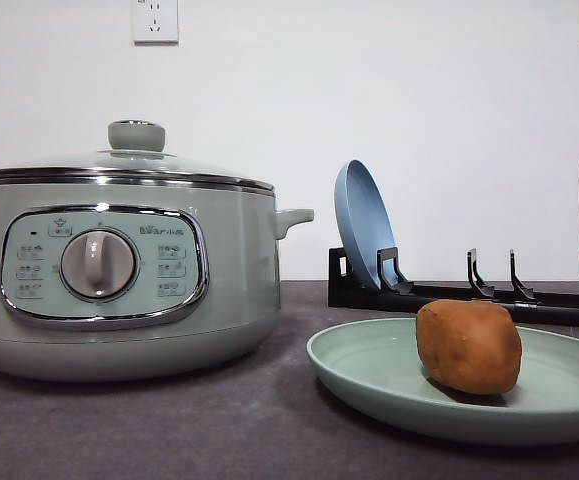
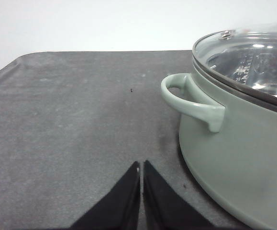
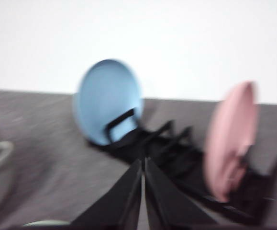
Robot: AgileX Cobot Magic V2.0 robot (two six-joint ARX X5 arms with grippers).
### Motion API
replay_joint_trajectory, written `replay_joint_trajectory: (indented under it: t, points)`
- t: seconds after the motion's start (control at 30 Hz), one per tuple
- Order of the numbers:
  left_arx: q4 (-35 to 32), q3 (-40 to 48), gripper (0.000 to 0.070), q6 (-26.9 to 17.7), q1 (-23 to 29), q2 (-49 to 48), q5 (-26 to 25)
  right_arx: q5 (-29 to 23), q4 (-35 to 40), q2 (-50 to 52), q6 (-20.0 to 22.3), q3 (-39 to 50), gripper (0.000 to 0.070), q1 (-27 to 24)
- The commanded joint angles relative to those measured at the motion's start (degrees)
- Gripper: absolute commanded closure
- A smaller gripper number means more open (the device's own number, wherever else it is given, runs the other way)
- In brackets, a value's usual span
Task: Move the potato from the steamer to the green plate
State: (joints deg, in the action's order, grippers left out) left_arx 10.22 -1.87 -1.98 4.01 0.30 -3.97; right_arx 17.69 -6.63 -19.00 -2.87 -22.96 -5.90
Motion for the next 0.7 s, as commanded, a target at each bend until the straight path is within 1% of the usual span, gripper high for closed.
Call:
replay_joint_trajectory:
  t: [0.0,0.1,0.2,0.4,0.67]
  points:
    - [0.46,1.18,0.0698,0.33,0.11,-0.13,0.14,-1.23,2.72,3.12,1.04,3.58,0.0700,-0.91]
    - [0.46,1.18,0.0698,0.33,0.11,-0.13,0.14,-3.84,5.23,8.82,1.00,9.88,0.0700,-1.46]
    - [0.46,1.18,0.0698,0.33,0.11,-0.13,0.14,-5.72,5.38,13.73,0.92,15.07,0.0700,-1.46]
    - [0.46,1.18,0.0698,0.33,0.11,-0.13,0.14,-5.74,5.27,18.29,-0.23,21.74,0.0700,-1.41]
    - [0.46,1.18,0.0698,0.33,0.11,-0.13,0.14,-5.75,-3.11,18.79,0.77,22.34,0.0700,-1.38]
